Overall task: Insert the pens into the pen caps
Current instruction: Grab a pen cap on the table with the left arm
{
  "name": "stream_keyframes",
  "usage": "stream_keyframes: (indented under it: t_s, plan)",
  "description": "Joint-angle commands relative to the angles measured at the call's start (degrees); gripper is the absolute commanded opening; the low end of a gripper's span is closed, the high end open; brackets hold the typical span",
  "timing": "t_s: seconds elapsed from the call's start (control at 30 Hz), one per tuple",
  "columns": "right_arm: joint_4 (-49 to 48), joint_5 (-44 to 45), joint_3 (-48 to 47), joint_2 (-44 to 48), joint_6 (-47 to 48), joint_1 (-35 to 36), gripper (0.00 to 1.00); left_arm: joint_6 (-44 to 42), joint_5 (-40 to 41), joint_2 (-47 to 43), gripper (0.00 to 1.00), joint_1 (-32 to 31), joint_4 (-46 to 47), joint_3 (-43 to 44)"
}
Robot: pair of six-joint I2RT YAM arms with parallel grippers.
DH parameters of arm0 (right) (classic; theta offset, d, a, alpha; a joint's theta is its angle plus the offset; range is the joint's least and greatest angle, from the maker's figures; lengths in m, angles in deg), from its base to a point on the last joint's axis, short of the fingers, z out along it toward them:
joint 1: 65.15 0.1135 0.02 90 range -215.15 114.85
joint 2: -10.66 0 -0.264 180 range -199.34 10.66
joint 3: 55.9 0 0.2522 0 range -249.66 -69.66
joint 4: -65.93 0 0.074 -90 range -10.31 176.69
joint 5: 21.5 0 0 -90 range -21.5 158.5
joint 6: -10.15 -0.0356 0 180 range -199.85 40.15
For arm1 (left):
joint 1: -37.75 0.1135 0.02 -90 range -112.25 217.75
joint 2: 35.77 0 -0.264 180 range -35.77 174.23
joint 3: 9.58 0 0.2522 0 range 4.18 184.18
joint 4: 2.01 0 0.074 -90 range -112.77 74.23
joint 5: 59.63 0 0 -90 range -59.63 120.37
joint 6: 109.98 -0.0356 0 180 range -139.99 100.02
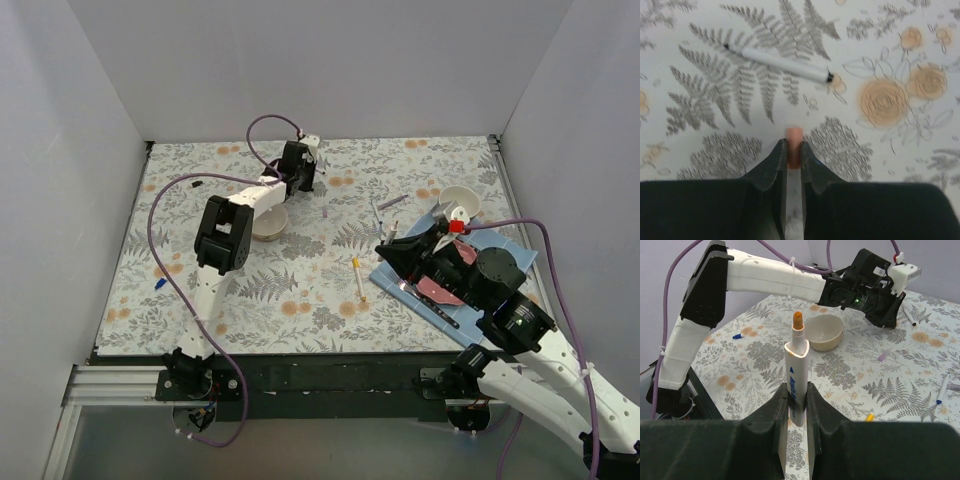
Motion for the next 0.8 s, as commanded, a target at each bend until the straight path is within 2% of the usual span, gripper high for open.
stream_keyframes:
  t_s: [0.0,0.17,0.3,0.4,0.47,0.5,0.57,0.6,0.63,0.77]
  plan:
    - [-0.48,0.34,-0.74,0.98,-1.97,-0.15,0.01,5.66,0.55,-6.73,0.0,-2.81,-9.02,-10.51]
    - [-0.82,-1.59,5.14,1.51,-6.18,-0.24,0.01,12.62,-0.51,-20.77,0.0,-4.22,-4.19,-24.73]
    - [-2.85,-1.5,9.89,1.07,-8.3,-0.24,0.01,17.63,-0.86,-29.76,0.0,-4.14,-0.59,-32.22]
    - [-8.02,-2.55,12.62,-1.3,-9.27,-0.24,0.01,22.2,-5.68,-37.82,0.0,-4.22,3.36,-38.01]
    - [-13.1,-5.89,14.2,-4.02,-10.32,-0.24,0.01,26.41,-11.46,-42.23,0.0,-4.14,10.55,-42.5]
    - [-14.79,-7.03,14.55,-5.16,-10.85,-0.24,0.01,28.17,-13.5,-47.48,0.0,-4.22,13.45,-47.31]
    - [-20.48,-10.02,15.95,-8.68,-12.16,-0.24,0.01,33.25,-18.76,-52.95,0.0,-4.22,23.82,-53.04]
    - [-21.91,-10.9,16.22,-9.99,-12.6,-0.24,0.01,34.76,-20.27,-57.68,0.0,-4.31,27.16,-58.2]
    - [-23.57,-12.56,16.49,-12.44,-12.78,-0.33,0.01,36.43,-21.77,-60.33,0.0,-4.31,33.98,-60.43]
    - [-30.87,-18.37,16.49,-18.08,-13.66,-0.42,0.01,43.03,-27.04,-68.17,0.0,-4.93,46.68,-69.05]
